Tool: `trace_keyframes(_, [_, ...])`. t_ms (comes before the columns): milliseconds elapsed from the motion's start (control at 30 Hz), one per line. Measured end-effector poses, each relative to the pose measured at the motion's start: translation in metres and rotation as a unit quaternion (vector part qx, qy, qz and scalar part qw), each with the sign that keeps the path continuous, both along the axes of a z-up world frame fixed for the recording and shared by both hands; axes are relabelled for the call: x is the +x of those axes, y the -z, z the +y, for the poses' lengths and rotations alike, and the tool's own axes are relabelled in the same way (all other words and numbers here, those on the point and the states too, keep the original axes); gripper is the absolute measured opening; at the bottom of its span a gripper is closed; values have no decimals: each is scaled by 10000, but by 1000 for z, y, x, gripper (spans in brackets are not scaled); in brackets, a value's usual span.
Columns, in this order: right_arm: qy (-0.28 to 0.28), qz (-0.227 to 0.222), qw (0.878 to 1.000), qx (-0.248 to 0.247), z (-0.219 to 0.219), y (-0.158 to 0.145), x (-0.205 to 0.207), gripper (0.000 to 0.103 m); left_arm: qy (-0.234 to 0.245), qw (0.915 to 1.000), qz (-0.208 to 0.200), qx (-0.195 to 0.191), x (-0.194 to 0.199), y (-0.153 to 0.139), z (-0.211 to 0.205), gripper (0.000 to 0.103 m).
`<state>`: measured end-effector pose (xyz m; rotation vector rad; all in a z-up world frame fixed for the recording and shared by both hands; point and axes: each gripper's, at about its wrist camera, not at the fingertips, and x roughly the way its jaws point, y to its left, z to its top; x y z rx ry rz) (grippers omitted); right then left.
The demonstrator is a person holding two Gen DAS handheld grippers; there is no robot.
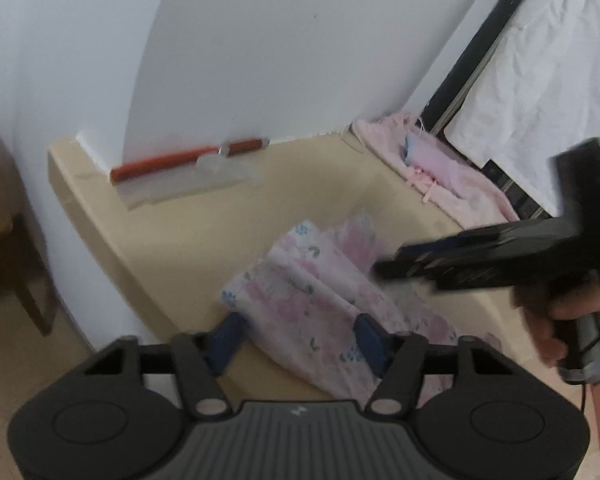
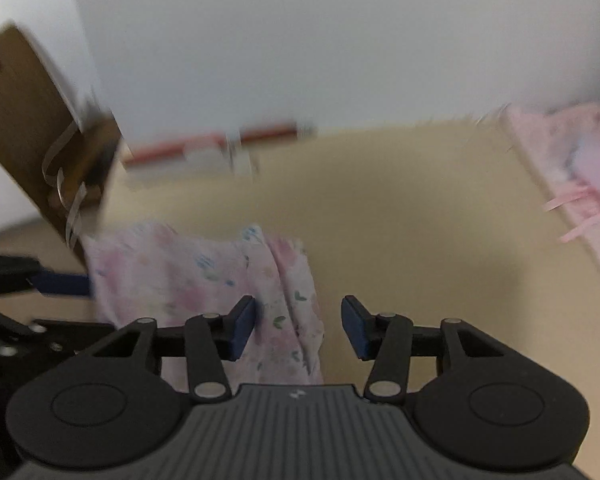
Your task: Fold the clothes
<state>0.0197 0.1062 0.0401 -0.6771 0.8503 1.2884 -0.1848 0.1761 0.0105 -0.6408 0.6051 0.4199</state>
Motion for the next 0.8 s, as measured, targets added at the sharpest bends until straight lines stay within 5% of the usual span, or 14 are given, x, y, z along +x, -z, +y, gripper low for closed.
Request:
trace_keyframes(33, [15, 2, 10000, -4, 0, 3, 1, 29, 46, 10000, -19, -38, 6, 2, 4, 26])
trace_keyframes(167, [688, -167, 9975, 25, -26, 2, 9, 10, 1004, 9947, 47, 204, 71, 0, 4, 15])
trace_keyframes(267, [2051, 18, 9782, 337, -99, -6, 24, 6, 1911, 9801, -53, 537, 141, -9, -20, 11])
trace_keyframes(400, [3898, 321, 9169, 800, -204, -18, 45, 7, 2467, 9676, -229, 479, 201, -28, -56, 22])
trace_keyframes(467, [4766, 468, 8719, 1020, -257, -25, 56, 12, 2583, 9642, -578, 153, 195, -40, -64, 36])
trace_keyframes(533, [5585, 611, 8181, 1230, -310, -31, 66, 17, 2778, 9561, -928, 128, 170, -44, -76, 66])
trace_keyframes(567, [5699, 599, 8059, 1487, -333, -42, 52, 27, 2880, 9512, -1096, 136, 156, -46, -82, 69])
trace_keyframes(667, [5335, 242, 8125, 2338, -381, -75, -17, 52, 3677, 9216, -1142, 484, 118, -44, -117, 69])
trace_keyframes(800, [4890, -81, 8405, 2333, -417, -66, -90, 57, 4777, 8704, -1172, 208, 72, -29, -163, 67])
